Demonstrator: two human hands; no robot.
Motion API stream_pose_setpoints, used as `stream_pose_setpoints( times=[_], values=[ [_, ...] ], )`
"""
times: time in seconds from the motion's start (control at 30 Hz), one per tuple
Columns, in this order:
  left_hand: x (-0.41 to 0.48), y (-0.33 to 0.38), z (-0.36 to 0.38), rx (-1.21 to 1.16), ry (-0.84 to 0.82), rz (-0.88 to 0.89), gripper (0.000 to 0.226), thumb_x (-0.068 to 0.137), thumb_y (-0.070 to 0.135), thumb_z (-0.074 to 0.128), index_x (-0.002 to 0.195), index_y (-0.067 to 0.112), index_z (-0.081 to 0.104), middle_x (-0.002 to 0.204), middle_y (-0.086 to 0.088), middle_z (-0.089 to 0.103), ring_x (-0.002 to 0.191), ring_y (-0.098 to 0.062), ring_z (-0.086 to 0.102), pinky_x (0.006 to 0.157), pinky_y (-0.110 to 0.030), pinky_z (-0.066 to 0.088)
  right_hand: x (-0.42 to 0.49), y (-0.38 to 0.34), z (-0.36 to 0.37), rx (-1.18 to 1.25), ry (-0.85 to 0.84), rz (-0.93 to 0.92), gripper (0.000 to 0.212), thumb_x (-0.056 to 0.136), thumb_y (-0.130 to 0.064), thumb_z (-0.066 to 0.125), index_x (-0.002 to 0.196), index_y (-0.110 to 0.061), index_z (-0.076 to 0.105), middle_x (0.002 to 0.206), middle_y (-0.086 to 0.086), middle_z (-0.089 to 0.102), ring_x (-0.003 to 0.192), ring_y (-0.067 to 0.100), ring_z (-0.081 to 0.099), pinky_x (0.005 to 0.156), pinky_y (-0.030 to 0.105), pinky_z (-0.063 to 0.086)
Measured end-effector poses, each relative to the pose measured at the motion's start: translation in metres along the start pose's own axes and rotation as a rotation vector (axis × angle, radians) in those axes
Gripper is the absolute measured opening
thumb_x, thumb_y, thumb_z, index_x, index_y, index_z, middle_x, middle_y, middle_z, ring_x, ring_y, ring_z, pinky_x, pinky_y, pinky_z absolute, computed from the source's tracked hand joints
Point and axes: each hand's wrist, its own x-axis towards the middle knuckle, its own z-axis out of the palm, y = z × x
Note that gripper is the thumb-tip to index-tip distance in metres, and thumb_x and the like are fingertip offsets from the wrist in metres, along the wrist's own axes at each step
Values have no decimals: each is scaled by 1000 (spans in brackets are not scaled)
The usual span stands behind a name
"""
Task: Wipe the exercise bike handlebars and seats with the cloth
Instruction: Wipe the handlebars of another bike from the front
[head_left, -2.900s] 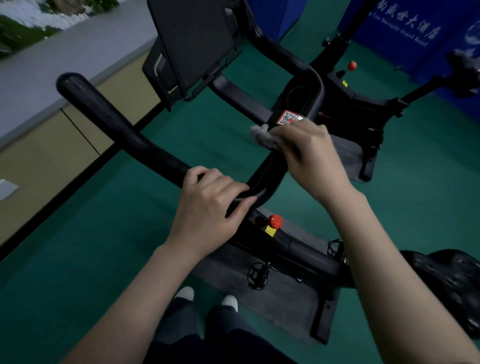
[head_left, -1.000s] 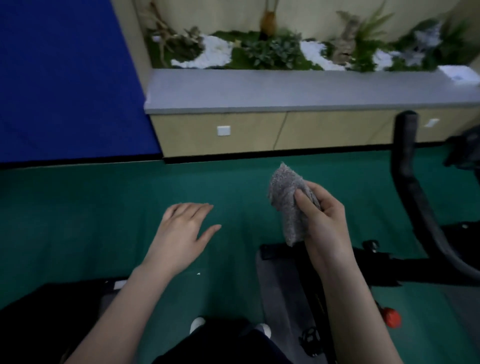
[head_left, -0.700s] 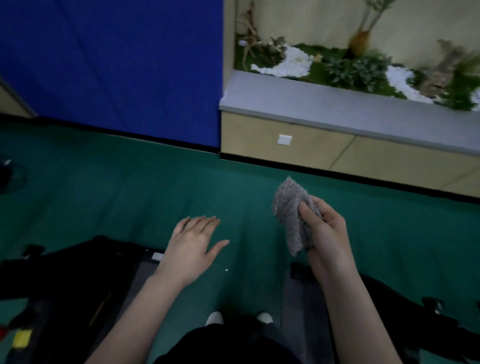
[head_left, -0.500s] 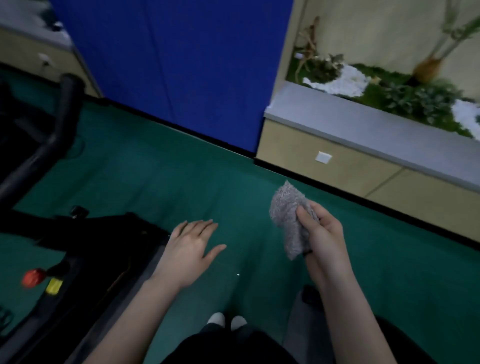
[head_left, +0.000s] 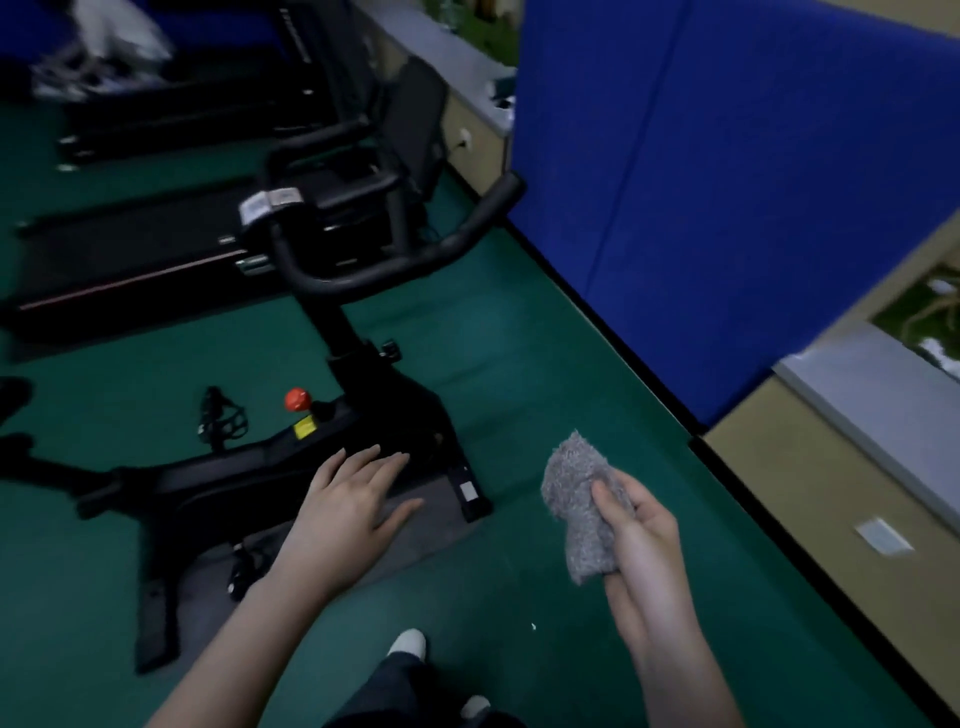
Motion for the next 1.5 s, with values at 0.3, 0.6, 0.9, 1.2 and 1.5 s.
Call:
stream_pose_setpoints(
  times=[0.3,0.6,0.9,1.2,1.5],
  values=[
    [-12,-47,-22,-26,116,-145,58,93,54,41,143,24,40,142,8,48,140,-8,27,117,-30,7,1,8,59,-88,-149,-15,18,92,-2,54,102,-12,66,87,-1,75,81,9,70,77,29,52],
    [0,-140,-44,-67,144,-92,58,94,55,39,141,22,42,141,7,49,139,-10,30,117,-31,8,-1,45,160,-126,-137,-5,18,92,-2,54,99,-13,67,87,0,75,80,11,71,74,29,51],
    [7,-256,-67,-123,119,-36,54,94,53,44,138,21,46,138,7,52,137,-11,33,116,-33,14,-14,101,273,-146,-32,36,17,91,-2,56,103,-10,66,90,6,75,78,15,71,59,21,54],
    [48,-273,-71,-200,101,7,55,93,50,46,140,22,45,144,6,45,137,-12,34,116,-35,17,-2,90,303,-196,13,-55,19,91,-6,58,105,-14,68,97,5,74,89,18,70,70,28,53],
    [101,-263,-83,-176,144,28,57,92,52,41,138,20,46,146,3,43,135,-16,38,114,-36,21,38,51,318,-216,-66,-221,18,89,-9,61,99,-21,70,94,-1,74,88,15,70,68,22,54]
  ],
)
